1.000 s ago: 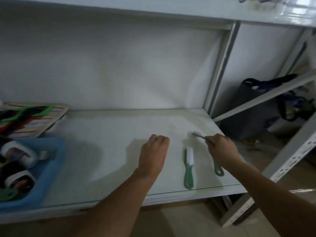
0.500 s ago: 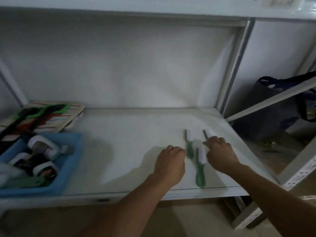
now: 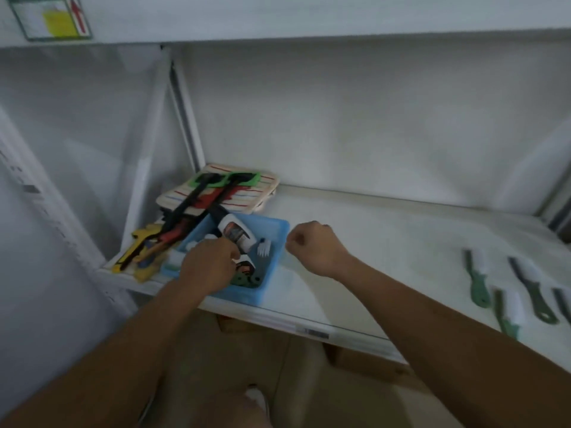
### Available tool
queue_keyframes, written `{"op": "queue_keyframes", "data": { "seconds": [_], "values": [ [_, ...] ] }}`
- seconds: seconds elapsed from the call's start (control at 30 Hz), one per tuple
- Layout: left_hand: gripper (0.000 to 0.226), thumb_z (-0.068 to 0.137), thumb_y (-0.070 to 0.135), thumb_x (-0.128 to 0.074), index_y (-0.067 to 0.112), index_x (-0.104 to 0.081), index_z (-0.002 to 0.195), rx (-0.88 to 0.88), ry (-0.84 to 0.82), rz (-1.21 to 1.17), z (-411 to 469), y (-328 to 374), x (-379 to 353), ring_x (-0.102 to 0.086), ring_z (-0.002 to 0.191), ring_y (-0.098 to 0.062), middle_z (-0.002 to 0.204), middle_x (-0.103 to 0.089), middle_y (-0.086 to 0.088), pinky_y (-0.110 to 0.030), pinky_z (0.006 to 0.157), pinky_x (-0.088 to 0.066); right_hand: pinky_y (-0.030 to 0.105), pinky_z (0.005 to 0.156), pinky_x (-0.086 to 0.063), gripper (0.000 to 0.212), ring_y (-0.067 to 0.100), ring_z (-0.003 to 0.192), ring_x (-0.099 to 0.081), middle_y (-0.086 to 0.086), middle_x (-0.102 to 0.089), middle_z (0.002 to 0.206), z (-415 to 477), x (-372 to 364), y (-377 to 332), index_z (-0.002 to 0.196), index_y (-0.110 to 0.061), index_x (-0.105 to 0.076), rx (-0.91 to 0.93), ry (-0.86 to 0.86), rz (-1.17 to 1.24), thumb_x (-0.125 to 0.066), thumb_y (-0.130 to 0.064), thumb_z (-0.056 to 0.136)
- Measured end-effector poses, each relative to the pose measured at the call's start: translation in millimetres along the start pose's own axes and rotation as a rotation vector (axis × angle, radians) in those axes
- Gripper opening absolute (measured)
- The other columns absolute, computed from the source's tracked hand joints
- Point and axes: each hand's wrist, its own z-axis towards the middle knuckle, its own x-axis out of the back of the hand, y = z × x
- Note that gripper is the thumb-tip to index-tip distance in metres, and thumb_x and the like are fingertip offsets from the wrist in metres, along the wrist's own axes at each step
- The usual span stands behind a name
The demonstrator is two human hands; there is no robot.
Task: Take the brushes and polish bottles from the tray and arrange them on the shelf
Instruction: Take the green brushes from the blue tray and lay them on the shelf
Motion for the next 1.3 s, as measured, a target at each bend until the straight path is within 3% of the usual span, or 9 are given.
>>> {"op": "queue_keyframes", "data": {
  "seconds": [0.2, 0.3, 0.4, 0.57, 0.87, 0.97, 1.07, 1.2, 1.3],
  "values": [
    [0.026, 0.092, 0.027, -0.056, 0.033, -0.069, 0.114, -0.199, -0.290, 0.238, 22, -19, 14, -0.053, 0.093, -0.023, 0.111, -0.059, -0.003, -0.030, 0.063, -0.033, 0.035, 0.075, -0.049, 0.028, 0.029, 0.095, -0.065, 0.009, -0.065, 0.102, 33, -57, -45, 0.111, -0.012, -0.061, 0.062, -0.197, -0.434, -0.061, -0.029, 0.088],
    [0.018, 0.089, 0.032, -0.060, 0.035, -0.073, 0.102, -0.260, -0.409, 0.183, 29, -21, 16, -0.051, 0.085, -0.020, 0.095, -0.062, -0.001, -0.036, 0.074, -0.046, 0.041, 0.095, -0.037, 0.031, 0.023, 0.100, -0.060, 0.002, -0.061, 0.099, 40, -69, -56, 0.115, -0.022, -0.059, 0.112, -0.234, -0.764, -0.060, -0.036, 0.087],
    [0.015, 0.089, 0.035, -0.063, 0.041, -0.071, 0.100, -0.270, -0.469, 0.148, 34, -25, 16, -0.055, 0.099, -0.022, 0.101, -0.064, 0.005, -0.043, 0.094, -0.046, 0.047, 0.105, -0.026, 0.029, 0.020, 0.092, -0.053, -0.002, -0.055, 0.092, 48, -75, -64, 0.115, -0.024, -0.059, 0.068, -0.309, -0.790, -0.052, -0.037, 0.091],
    [0.032, 0.090, 0.038, -0.062, 0.030, -0.063, 0.121, -0.267, -0.475, 0.214, 33, -18, 19, -0.040, 0.120, -0.027, 0.113, -0.051, 0.000, -0.045, 0.104, -0.034, 0.037, 0.081, -0.042, 0.047, 0.024, 0.091, -0.056, 0.002, -0.050, 0.087, 56, -78, -68, 0.118, -0.018, -0.057, -0.054, -0.303, -0.500, -0.056, -0.054, 0.088],
    [0.011, 0.081, 0.032, -0.075, 0.038, -0.066, 0.082, -0.321, -0.397, 0.014, 35, -22, 16, -0.061, 0.096, -0.011, 0.097, -0.066, 0.015, -0.031, 0.088, -0.044, 0.034, 0.058, -0.058, 0.025, 0.023, 0.061, -0.066, 0.012, -0.070, 0.076, 63, -43, -51, 0.087, -0.005, -0.057, -0.240, -0.150, -0.040, -0.075, -0.020, 0.076],
    [0.019, 0.083, 0.034, -0.072, 0.042, -0.058, 0.074, -0.334, -0.322, -0.113, 35, -19, 34, -0.062, 0.087, -0.013, 0.089, -0.063, 0.013, -0.027, 0.074, -0.048, 0.025, 0.039, -0.043, 0.029, 0.018, 0.040, -0.049, 0.014, -0.062, 0.060, 54, -19, -28, 0.079, 0.004, -0.064, -0.329, -0.131, 0.286, -0.084, -0.015, 0.071],
    [0.008, 0.086, 0.029, -0.070, 0.031, -0.063, 0.086, -0.333, -0.129, -0.279, 33, -7, 64, -0.063, 0.081, -0.010, 0.088, -0.065, 0.010, -0.030, 0.073, -0.051, 0.019, 0.037, -0.026, 0.019, 0.013, 0.042, -0.037, 0.015, -0.054, 0.064, 32, 9, -4, 0.092, 0.010, -0.069, -0.395, -0.068, 0.603, -0.076, -0.004, 0.080],
    [0.021, 0.088, 0.005, -0.063, 0.016, -0.065, 0.106, -0.286, 0.079, -0.489, 38, 13, 93, -0.070, 0.083, -0.022, 0.098, -0.069, -0.004, -0.042, 0.077, -0.059, 0.019, 0.038, -0.029, 0.008, 0.011, 0.049, -0.039, 0.015, -0.066, 0.077, 4, 35, 25, 0.089, 0.004, -0.072, -0.438, 0.018, 0.853, -0.073, -0.003, 0.085],
    [0.024, 0.088, -0.003, -0.056, 0.015, -0.066, 0.100, -0.153, 0.134, -0.803, 36, 40, 93, -0.075, 0.076, -0.024, 0.096, -0.069, -0.011, -0.036, 0.071, -0.063, 0.018, 0.038, -0.033, 0.009, 0.009, 0.048, -0.043, 0.014, -0.069, 0.086, -10, 46, 47, 0.094, -0.001, -0.073, -0.475, 0.052, 0.982, -0.071, -0.007, 0.087]
  ]
}}
